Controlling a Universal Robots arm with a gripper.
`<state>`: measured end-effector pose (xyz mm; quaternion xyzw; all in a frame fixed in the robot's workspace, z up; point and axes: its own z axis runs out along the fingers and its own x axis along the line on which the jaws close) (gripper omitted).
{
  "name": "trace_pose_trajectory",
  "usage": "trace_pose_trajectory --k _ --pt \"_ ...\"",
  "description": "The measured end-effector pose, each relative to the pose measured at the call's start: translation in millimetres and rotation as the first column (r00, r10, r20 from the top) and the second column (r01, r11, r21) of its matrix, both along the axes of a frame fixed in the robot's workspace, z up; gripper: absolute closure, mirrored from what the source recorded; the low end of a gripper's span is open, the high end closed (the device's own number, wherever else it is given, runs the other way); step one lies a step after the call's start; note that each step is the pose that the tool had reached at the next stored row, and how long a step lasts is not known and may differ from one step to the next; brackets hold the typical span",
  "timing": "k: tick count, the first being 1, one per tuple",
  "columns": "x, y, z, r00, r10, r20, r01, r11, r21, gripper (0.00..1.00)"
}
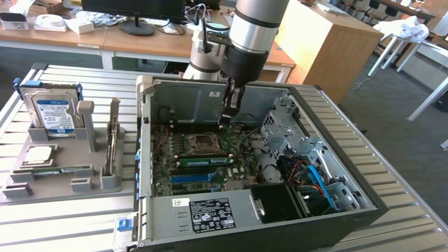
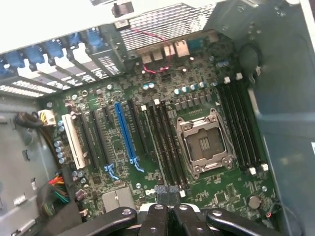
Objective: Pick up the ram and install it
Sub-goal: 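Press down the ram until it locks into place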
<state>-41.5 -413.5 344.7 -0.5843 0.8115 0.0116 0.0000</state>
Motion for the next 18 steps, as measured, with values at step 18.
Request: trace_pose_trajectory --k 18 --pt "0.0 0.0 -0.1 0.9652 -0.262 0.0 0.262 0.9652 0.0 0.9"
